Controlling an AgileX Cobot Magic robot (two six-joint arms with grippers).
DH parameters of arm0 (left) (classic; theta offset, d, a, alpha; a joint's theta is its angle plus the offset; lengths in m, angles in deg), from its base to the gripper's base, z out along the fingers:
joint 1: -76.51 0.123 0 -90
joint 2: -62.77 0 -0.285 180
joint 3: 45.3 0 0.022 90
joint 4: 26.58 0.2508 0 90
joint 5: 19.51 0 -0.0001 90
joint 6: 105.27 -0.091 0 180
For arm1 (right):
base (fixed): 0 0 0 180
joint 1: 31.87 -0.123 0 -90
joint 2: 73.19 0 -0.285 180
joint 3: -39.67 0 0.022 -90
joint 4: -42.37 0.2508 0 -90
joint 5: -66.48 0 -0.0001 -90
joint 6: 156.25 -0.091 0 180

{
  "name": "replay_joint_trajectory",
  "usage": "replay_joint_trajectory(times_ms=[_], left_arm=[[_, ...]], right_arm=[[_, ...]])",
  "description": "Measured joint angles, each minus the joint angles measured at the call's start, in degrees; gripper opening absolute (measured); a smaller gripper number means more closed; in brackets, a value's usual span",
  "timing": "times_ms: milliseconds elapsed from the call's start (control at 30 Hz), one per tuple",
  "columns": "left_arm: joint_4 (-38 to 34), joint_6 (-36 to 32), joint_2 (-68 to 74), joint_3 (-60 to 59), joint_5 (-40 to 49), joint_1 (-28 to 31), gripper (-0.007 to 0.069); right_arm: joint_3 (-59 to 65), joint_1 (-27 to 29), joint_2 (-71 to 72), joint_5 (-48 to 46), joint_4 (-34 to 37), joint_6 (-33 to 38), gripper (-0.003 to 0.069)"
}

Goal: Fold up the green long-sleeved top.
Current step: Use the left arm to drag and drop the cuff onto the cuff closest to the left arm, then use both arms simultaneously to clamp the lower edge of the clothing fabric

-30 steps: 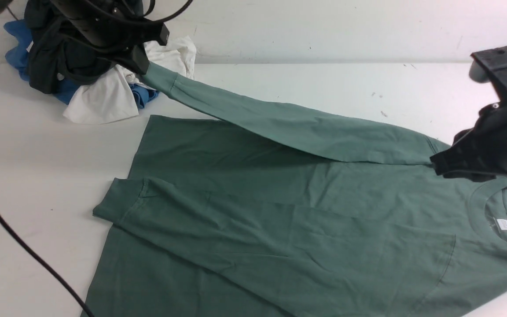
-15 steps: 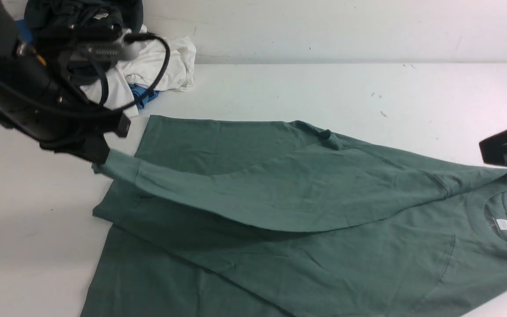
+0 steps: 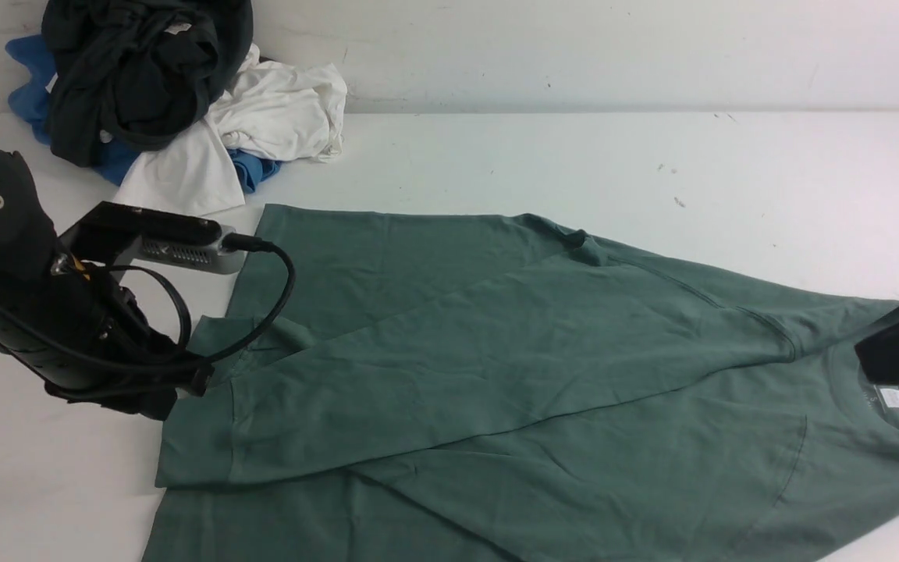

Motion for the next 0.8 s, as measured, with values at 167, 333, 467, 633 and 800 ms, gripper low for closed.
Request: replay_joint_trajectory(times_ms=[167,333,467,633,800], left_arm=[[-1.3,-1.4,-1.7,0.7,4.3,-2.7,0.0414],[-1.7,-8.7,-7.4,1.0,10.8,-12.9,0.0445],[-2.6,-16.2,-8.9,-1.0,18.9,-20.6,0.0445],[-0.4,-23.3,-8.9,-8.9,19.4,-22.8,0.0445],[4.1,-28.2,-8.9,-17.1,10.0,-22.8,0.0445]], right_arm=[[1.1,-1.4,0.3,0.0,0.4,0.0,0.0064],[5.8,-9.5,1.1,0.0,0.3,0.0,0.0064],[11.3,-16.1,1.4,0.1,-0.7,-0.1,0.0064],[16.0,-19.8,1.7,0.1,-1.0,0.0,0.0069],[17.1,-20.1,1.8,0.1,-2.4,0.6,0.0072]])
